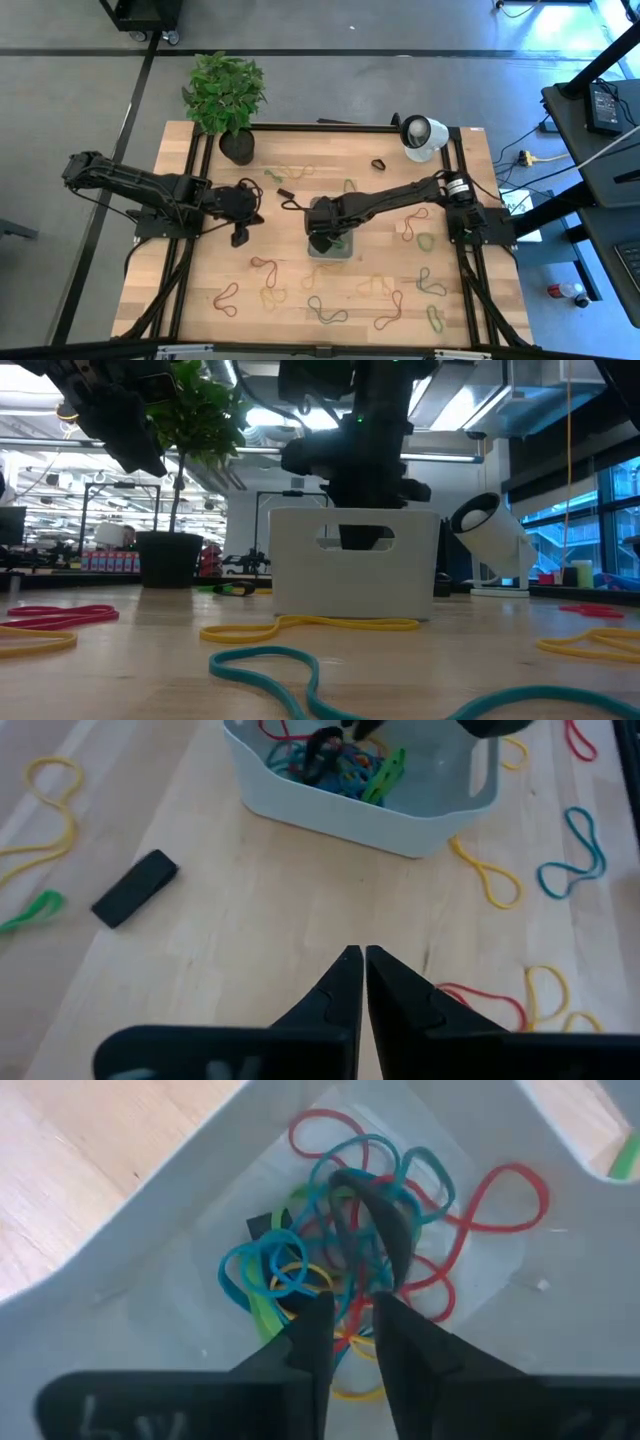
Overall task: Pick and place rubber bands into bin
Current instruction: Put the red rubber band into the gray bin
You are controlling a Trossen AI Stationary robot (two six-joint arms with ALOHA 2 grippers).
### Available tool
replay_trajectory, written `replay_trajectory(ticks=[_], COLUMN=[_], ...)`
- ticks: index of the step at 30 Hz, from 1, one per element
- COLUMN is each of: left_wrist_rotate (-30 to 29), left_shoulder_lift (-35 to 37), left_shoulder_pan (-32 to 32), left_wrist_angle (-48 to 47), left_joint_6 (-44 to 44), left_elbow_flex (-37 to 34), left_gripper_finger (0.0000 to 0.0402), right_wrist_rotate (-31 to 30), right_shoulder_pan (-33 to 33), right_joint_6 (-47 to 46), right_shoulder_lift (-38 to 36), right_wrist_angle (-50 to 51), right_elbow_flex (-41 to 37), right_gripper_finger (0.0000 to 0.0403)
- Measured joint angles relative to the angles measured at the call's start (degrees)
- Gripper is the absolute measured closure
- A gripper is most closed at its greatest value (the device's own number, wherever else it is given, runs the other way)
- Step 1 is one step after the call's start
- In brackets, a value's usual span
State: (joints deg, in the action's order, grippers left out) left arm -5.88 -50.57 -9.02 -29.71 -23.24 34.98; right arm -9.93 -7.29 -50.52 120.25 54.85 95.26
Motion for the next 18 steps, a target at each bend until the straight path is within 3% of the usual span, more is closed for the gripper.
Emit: replay_trajectory(ticks=[10, 18], left_wrist_rotate=[1.2, 0.5], left_shoulder_lift=[0.0, 0.0], left_shoulder_pan=[0.0, -0.7], left_wrist_angle=[0.1, 3.8], left_joint_6=[2.4, 1.5], left_elbow_flex=[0.0, 0.0], left_gripper_finger=[0.0345, 0.0285], right_wrist_rotate=[-1.0, -11.5], right_shoulder_pan=[-0.9, -10.1], right_joint_6=[2.2, 2.0], right_shoulder_lift=[-6.3, -18.1], right_wrist_angle=[5.3, 11.4], right_elbow_flex=[2.0, -2.4], right_gripper_finger=[0.026, 0.0273])
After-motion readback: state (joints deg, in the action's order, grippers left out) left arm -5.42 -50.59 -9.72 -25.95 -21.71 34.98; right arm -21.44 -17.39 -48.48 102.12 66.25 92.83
